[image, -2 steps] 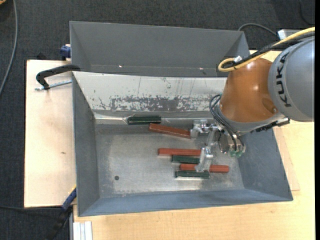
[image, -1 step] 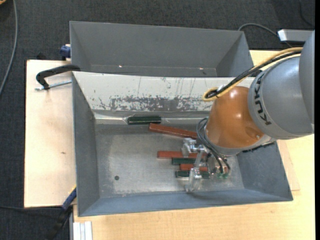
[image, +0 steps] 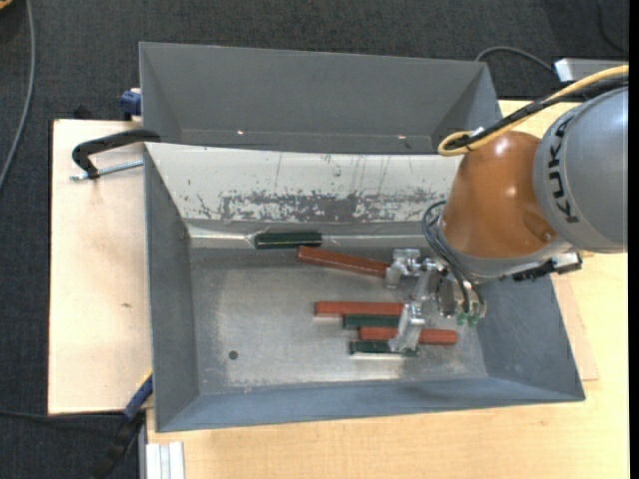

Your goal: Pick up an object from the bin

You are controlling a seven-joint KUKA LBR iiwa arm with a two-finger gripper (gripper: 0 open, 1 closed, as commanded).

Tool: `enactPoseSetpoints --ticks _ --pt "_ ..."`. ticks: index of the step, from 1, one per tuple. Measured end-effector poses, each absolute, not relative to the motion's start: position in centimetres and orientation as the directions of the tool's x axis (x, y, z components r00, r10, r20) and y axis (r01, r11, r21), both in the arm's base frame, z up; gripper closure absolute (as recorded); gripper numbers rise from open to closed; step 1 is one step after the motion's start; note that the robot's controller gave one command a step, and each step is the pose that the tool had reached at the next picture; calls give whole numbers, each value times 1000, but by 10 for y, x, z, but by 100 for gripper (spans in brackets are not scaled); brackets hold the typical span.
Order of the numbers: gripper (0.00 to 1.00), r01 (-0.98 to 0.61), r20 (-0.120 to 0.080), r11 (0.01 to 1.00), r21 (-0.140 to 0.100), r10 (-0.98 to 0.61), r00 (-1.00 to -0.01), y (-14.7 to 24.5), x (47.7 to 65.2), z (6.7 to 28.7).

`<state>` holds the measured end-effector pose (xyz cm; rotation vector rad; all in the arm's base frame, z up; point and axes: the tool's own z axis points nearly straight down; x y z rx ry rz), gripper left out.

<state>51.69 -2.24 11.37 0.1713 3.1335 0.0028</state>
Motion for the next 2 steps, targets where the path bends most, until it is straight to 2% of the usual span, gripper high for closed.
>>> enactPoseSetpoints --ticks 1,2 --pt "0 21 -5 1000 1 21 -1000 -1 501 78" --pt "100 244 -6 970 4 244 -970 -19 518 73"
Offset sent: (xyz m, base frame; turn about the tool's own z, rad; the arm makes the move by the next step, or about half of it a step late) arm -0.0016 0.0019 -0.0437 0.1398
